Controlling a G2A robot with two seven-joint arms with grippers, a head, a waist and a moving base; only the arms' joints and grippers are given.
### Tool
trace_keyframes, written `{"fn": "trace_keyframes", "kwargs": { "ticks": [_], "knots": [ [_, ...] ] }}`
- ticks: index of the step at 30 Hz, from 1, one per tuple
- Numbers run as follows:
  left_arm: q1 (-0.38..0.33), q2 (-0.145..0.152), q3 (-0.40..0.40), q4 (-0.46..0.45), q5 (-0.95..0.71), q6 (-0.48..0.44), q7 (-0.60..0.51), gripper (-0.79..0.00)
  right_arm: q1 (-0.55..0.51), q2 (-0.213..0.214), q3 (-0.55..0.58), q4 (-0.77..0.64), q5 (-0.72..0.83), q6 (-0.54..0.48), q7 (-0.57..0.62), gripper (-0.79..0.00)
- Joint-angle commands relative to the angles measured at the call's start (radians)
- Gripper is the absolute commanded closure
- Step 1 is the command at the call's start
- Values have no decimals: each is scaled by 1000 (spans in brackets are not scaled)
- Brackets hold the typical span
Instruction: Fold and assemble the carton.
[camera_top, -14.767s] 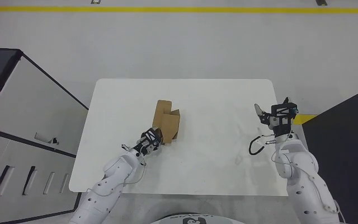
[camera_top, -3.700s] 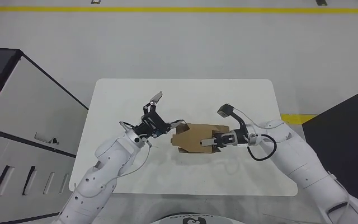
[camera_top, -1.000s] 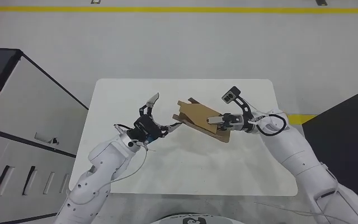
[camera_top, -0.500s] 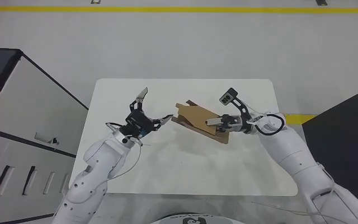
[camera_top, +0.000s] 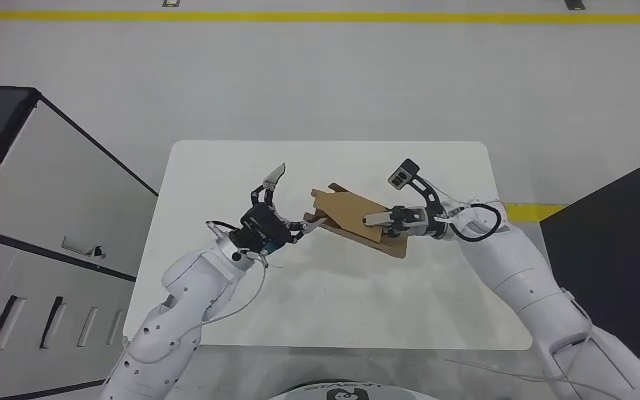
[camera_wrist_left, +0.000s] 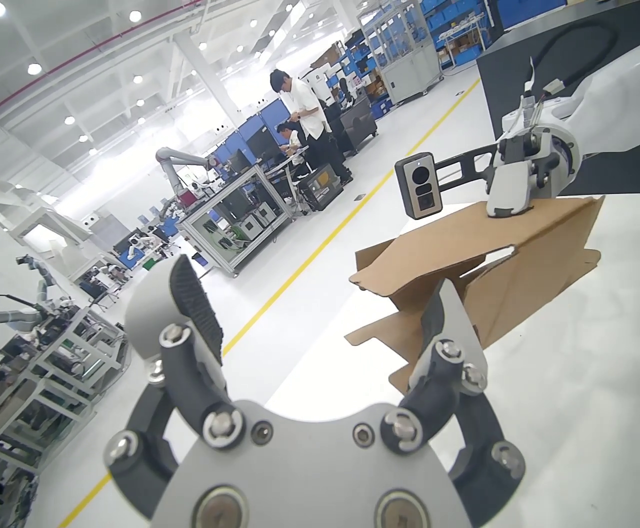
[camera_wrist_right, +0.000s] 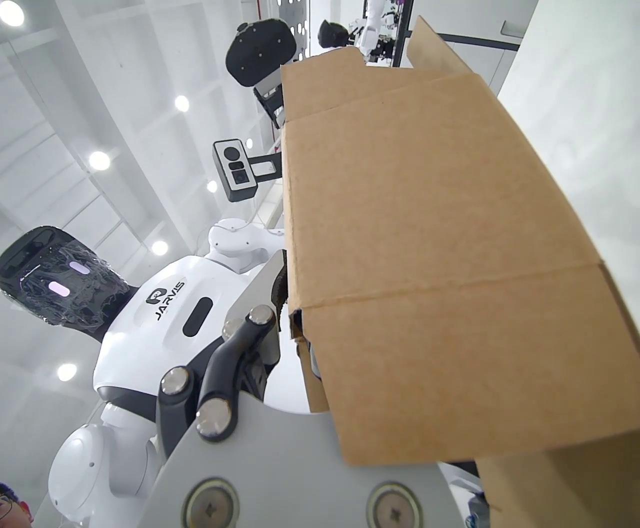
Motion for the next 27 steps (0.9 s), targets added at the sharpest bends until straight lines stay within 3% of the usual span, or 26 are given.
{"fn": "trace_keyframes", "kwargs": {
  "ticks": [1, 27],
  "knots": [
    [4, 1, 0, -4, 2, -6, 0, -785, 2, -3, 1, 2, -2, -4, -4, 0],
    [21, 6, 17, -22, 12, -40, 17, -785, -9, -31, 27, -4, -12, -51, -51, 0]
  ]
}}
